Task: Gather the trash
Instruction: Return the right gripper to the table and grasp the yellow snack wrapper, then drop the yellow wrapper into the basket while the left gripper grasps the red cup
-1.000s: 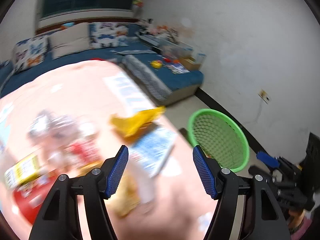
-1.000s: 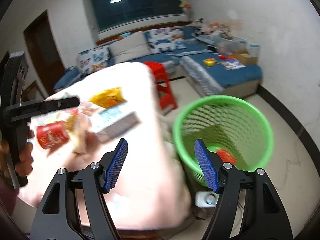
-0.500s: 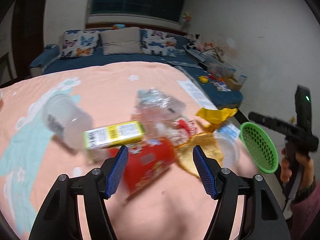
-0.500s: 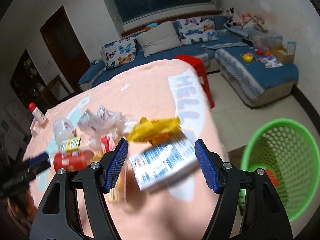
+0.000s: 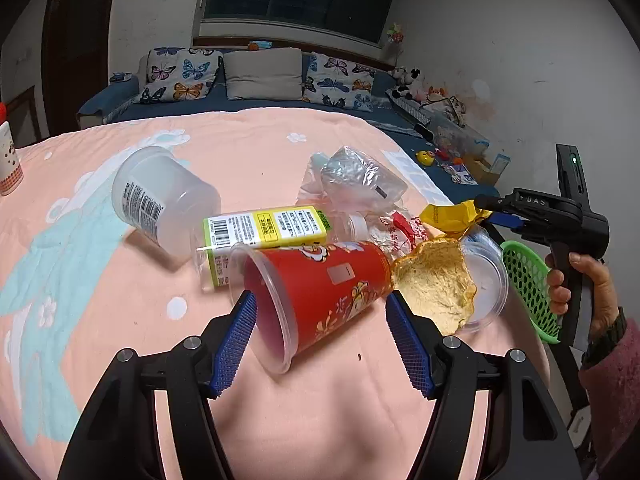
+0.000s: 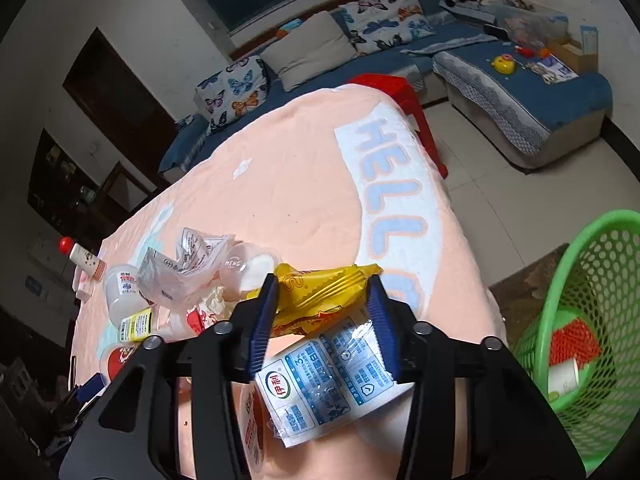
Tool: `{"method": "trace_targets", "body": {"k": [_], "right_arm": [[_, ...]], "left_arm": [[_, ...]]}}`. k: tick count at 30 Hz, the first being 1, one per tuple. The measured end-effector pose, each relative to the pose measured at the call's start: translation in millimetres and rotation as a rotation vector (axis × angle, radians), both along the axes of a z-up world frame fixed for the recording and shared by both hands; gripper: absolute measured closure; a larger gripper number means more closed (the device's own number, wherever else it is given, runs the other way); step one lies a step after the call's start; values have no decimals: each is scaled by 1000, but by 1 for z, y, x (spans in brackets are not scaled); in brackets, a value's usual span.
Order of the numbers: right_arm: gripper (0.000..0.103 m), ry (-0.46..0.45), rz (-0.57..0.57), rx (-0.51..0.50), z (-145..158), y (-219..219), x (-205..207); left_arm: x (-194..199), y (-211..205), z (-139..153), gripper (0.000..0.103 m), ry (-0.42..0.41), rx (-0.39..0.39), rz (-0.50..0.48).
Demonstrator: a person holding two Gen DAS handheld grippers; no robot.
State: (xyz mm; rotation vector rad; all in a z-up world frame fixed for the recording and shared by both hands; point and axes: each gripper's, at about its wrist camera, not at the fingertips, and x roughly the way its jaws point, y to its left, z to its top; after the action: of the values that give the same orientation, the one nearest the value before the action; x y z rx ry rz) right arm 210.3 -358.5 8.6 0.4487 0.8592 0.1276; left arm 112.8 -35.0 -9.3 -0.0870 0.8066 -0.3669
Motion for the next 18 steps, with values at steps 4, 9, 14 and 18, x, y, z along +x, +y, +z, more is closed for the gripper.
{"method": "trace_targets", "body": {"k": [4,9,14,18], "right_arm": [[71,-27,16,9,4,2,-3],[82,-53,0,41,8,0,-10],[85,-76,-12,20,17,4,-17],[85,-101,-7,-3,26,10,-20]], "left_arm": [[-1,-3,-5,38,5,11,-1],[4,4,-13,38,32,-14,-8],[9,10,-19,40,37,-42,-41],[15,14,-22,48,40,-57,-66]]}}
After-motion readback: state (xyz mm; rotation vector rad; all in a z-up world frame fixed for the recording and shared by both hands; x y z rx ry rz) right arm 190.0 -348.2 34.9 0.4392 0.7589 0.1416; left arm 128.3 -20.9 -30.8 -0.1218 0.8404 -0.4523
